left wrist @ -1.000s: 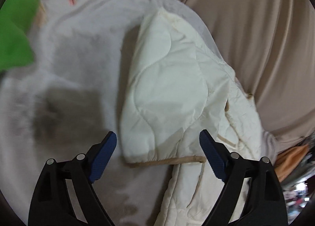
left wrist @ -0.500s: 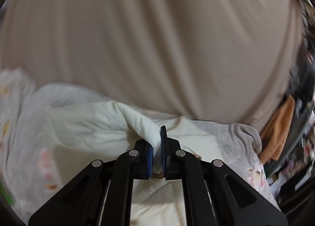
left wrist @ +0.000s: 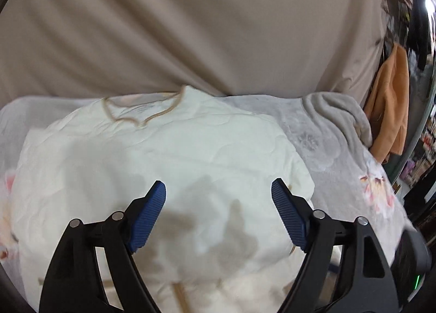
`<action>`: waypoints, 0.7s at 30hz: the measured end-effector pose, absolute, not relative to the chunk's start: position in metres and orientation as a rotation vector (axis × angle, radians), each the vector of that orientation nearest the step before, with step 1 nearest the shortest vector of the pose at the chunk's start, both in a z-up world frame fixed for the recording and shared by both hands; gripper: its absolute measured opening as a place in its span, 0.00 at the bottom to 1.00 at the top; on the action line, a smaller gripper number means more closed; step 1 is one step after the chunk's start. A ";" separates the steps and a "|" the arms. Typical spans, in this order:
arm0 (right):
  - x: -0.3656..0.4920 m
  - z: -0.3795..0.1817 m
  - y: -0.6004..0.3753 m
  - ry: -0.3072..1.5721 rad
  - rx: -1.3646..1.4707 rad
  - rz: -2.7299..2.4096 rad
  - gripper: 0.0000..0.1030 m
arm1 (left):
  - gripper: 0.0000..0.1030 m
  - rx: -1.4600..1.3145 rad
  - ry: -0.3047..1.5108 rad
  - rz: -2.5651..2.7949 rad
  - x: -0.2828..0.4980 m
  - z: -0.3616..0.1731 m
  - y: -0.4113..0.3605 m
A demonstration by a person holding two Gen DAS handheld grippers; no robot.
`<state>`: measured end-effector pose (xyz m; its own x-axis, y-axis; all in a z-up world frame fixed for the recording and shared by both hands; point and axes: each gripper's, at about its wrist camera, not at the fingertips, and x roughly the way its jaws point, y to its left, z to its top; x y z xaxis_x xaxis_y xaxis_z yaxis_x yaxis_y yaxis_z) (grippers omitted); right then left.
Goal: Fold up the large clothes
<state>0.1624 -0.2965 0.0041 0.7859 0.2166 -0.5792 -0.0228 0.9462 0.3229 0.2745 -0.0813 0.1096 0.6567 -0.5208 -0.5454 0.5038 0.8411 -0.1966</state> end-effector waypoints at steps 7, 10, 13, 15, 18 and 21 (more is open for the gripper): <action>0.202 0.021 -0.340 0.685 0.409 0.084 0.67 | 0.81 -0.353 0.818 -0.393 0.299 0.067 0.078; 0.228 0.004 -0.340 0.768 0.505 0.142 0.67 | 0.81 -0.505 0.873 -0.296 0.311 0.038 0.132; 0.253 -0.007 -0.330 0.833 0.512 0.131 0.58 | 0.80 -0.597 0.904 -0.277 0.324 0.019 0.158; 0.267 -0.003 -0.320 0.852 0.498 0.168 0.19 | 0.72 -0.619 0.906 -0.256 0.332 0.015 0.167; 0.268 0.045 -0.301 0.736 0.324 0.143 0.05 | 0.57 -0.612 0.874 -0.235 0.342 0.023 0.168; 0.253 0.114 -0.296 0.497 0.245 0.139 0.04 | 0.57 -0.591 0.812 -0.263 0.345 0.042 0.156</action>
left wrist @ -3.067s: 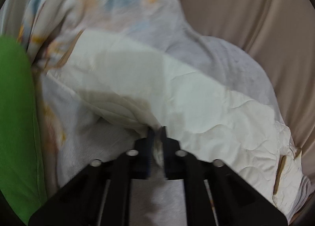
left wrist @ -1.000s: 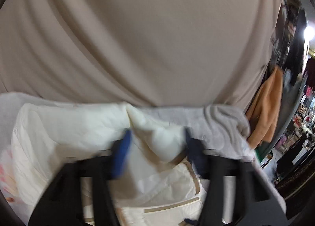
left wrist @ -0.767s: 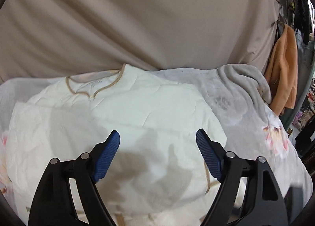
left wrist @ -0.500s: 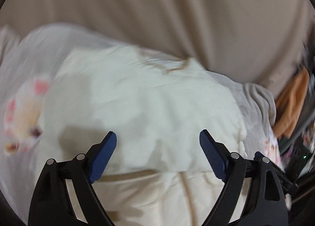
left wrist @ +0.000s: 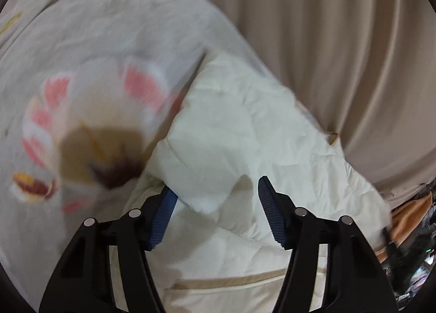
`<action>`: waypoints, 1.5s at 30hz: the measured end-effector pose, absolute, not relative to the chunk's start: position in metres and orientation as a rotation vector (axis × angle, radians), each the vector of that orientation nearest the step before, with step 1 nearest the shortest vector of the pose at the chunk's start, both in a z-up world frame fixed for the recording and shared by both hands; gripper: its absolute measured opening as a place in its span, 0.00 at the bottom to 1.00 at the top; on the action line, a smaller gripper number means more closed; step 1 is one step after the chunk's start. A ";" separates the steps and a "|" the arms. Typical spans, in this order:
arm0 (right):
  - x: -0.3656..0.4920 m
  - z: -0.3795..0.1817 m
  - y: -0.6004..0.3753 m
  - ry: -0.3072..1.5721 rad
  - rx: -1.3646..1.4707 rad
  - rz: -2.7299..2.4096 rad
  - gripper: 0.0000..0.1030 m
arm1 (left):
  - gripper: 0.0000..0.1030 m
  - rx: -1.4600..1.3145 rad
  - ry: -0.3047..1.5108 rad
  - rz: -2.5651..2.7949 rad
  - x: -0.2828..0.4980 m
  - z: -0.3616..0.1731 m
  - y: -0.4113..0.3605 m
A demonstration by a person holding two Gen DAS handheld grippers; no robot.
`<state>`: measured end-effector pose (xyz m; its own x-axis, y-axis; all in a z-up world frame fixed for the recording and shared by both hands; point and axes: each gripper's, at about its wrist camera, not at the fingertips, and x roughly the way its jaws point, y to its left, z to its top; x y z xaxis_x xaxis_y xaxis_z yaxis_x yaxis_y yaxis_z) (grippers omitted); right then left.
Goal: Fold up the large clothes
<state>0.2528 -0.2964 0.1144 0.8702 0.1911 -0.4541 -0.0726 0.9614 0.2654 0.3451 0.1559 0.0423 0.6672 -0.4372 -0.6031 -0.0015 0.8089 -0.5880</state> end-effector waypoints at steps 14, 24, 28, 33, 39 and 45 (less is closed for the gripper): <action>0.332 0.032 -0.343 0.612 0.302 -0.043 0.03 | 0.61 -0.215 0.775 -0.154 0.349 0.022 0.088; 0.306 0.041 -0.358 0.626 0.249 -0.133 0.07 | 0.61 -0.116 0.721 -0.139 0.315 0.041 0.104; 0.291 0.070 -0.333 0.556 0.137 -0.159 0.10 | 0.60 -0.083 0.617 -0.120 0.288 0.077 0.114; 0.323 0.072 -0.292 0.572 0.095 -0.043 0.10 | 0.63 -0.066 0.607 -0.115 0.315 0.095 0.093; 0.360 0.024 -0.303 0.684 0.007 -0.109 0.04 | 0.65 0.019 0.745 -0.021 0.369 0.036 0.075; 0.333 0.010 -0.385 0.701 0.163 -0.155 0.00 | 0.75 -0.142 0.777 0.012 0.372 0.019 0.128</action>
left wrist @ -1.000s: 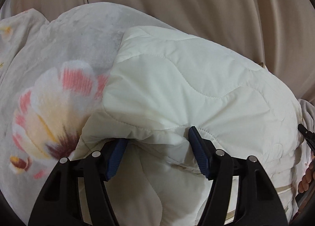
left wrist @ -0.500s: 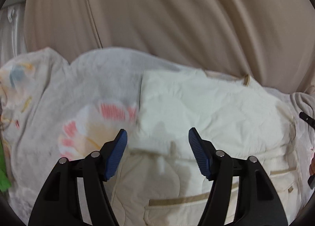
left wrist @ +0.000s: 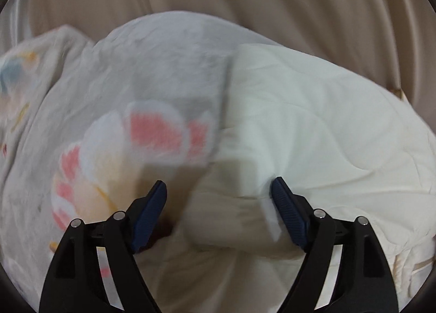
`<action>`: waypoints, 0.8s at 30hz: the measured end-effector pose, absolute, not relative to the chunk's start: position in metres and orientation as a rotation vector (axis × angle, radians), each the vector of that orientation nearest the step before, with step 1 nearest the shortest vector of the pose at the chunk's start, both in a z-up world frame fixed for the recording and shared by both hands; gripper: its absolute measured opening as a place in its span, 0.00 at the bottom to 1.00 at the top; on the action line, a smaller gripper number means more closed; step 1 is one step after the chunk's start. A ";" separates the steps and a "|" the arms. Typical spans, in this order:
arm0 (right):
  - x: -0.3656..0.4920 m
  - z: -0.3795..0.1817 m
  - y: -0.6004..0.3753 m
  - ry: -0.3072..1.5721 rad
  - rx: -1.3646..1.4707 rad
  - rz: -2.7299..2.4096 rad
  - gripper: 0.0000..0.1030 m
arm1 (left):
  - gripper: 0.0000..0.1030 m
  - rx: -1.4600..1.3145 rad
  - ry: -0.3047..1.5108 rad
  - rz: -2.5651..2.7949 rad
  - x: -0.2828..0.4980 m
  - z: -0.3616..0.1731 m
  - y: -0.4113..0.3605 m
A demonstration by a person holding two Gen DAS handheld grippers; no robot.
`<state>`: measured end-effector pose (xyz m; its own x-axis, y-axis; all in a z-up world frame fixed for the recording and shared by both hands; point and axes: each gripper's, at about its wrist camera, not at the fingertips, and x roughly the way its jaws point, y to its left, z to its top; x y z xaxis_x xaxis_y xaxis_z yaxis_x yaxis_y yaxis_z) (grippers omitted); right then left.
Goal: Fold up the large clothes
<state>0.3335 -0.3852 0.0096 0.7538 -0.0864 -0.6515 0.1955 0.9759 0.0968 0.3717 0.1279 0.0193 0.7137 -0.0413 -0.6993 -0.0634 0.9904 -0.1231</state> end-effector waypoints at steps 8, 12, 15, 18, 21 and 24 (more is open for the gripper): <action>0.173 0.025 -0.402 0.733 0.185 -0.165 0.32 | 0.86 -0.259 0.857 -0.140 0.258 0.037 0.201; 0.085 0.004 -0.398 0.801 0.329 0.003 0.64 | 0.92 -0.404 0.950 -0.299 0.185 0.019 0.217; 0.045 -0.020 -0.390 0.852 0.461 0.092 0.66 | 0.92 -0.477 0.980 -0.360 0.152 0.001 0.215; 0.031 -0.037 -0.384 0.851 0.555 0.119 0.67 | 0.91 -0.480 0.991 -0.363 0.138 -0.015 0.203; 0.037 -0.047 -0.382 0.835 0.631 0.106 0.65 | 0.77 -0.434 0.951 -0.333 0.133 -0.013 0.188; 0.046 -0.043 -0.371 0.829 0.640 0.093 0.10 | 0.37 -0.393 0.948 -0.327 0.128 -0.004 0.173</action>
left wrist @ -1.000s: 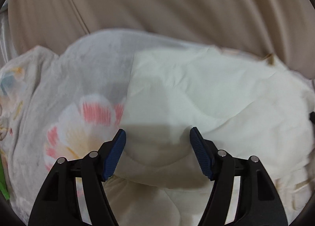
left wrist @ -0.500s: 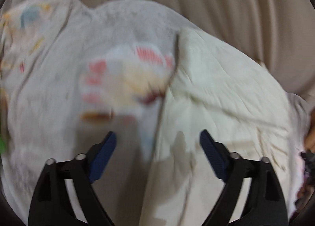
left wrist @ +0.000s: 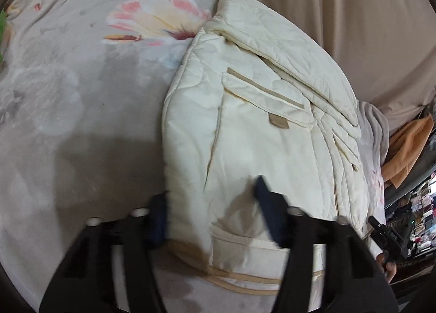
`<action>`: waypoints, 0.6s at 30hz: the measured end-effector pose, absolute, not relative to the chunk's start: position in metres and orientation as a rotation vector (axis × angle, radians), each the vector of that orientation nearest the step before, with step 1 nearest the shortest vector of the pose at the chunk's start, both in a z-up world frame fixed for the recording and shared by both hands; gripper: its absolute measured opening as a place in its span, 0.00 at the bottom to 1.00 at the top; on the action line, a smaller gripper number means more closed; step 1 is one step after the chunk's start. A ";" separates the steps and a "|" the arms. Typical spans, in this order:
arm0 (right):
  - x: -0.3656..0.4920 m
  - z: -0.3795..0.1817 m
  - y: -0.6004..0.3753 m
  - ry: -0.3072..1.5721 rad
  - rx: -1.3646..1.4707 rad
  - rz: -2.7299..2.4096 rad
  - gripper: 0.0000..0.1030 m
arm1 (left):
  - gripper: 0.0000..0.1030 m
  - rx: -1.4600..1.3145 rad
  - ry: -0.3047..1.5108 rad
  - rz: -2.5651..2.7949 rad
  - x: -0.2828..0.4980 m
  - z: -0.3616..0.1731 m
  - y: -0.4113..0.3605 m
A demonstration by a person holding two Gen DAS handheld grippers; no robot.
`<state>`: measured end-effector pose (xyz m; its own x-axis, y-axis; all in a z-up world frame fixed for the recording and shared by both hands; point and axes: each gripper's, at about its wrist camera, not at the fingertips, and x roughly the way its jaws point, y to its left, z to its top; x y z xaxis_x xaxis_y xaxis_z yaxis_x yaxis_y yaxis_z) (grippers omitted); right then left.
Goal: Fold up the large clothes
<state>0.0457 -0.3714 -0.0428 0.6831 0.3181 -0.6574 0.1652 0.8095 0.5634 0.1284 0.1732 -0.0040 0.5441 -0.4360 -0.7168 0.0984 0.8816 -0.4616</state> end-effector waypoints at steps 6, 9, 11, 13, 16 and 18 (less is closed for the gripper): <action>-0.015 0.003 -0.362 0.642 0.626 0.129 0.05 | 0.10 -0.394 0.839 -0.371 0.072 0.047 0.194; -0.074 0.026 -0.351 0.553 0.579 0.163 0.05 | 0.09 -0.384 0.777 -0.419 0.018 0.072 0.206; -0.120 0.037 -0.341 0.505 0.531 0.166 0.05 | 0.09 -0.379 0.732 -0.448 -0.024 0.083 0.214; -0.169 0.047 -0.334 0.455 0.500 0.166 0.05 | 0.09 -0.398 0.692 -0.480 -0.065 0.092 0.225; -0.237 0.065 -0.325 0.349 0.498 0.178 0.05 | 0.09 -0.455 0.592 -0.529 -0.130 0.113 0.244; -0.272 0.085 -0.318 0.257 0.476 0.179 0.05 | 0.09 -0.456 0.506 -0.533 -0.160 0.132 0.250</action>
<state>-0.2716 -0.3177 0.0849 0.9522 0.2286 -0.2024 -0.1094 0.8743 0.4729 -0.1602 0.2495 0.1317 0.7461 -0.5777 -0.3312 0.3610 0.7688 -0.5278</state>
